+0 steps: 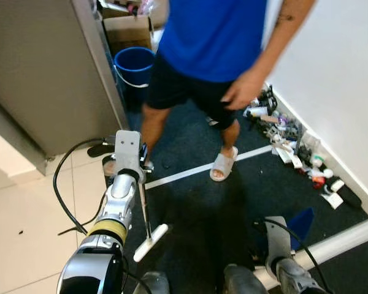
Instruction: Sweep floor
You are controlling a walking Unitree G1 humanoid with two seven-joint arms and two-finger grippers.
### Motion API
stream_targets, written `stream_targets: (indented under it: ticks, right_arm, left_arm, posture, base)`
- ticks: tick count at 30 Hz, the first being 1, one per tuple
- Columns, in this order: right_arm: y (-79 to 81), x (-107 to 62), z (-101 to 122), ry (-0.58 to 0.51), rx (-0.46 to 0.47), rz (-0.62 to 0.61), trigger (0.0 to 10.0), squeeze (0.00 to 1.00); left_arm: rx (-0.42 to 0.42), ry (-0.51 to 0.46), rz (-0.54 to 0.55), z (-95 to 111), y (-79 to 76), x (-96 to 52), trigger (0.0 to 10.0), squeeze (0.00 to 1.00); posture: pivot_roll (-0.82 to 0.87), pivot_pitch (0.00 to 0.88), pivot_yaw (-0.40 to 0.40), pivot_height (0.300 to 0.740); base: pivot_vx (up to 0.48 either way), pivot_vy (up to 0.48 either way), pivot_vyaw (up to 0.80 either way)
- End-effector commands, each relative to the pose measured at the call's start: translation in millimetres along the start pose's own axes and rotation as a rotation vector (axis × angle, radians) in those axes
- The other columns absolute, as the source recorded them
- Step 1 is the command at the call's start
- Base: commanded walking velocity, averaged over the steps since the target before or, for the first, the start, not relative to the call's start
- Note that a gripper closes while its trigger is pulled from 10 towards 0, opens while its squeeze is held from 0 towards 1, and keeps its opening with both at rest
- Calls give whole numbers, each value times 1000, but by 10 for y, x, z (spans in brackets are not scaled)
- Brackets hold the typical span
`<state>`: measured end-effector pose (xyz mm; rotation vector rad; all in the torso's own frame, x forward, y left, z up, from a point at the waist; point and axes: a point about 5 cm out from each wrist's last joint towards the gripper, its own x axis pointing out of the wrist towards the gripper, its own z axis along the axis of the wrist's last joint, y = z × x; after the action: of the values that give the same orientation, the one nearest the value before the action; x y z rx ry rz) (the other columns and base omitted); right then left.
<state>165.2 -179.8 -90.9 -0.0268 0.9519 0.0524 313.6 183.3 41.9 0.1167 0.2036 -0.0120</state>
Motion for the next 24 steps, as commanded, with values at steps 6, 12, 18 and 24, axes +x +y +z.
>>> stream_targets:
  ticks: [6,12,18,24]
  right_arm:
    - [-43,-24,-83,25,0,-8,10000,0]
    - [-70,-25,-77,25,0,-14,10000,0]
    - [-70,-22,-63,23,1,-13,10000,0]
    - [-40,-12,-43,22,1,-7,10000,0]
  left_arm:
    - [3,16,2,-29,4,-6,10000,0]
    - [20,17,2,-43,35,-19,10000,0]
    - [21,3,20,-6,69,-5,10000,0]
    - [65,-61,12,163,89,57,10000,0]
  posture:
    - [99,0,-35,740]
    - [100,0,-32,740]
    - [111,0,-42,740]
    - [126,0,-46,740]
  base:
    - [0,0,-788]
    - [0,0,-788]
    - [0,0,-788]
    - [0,0,-788]
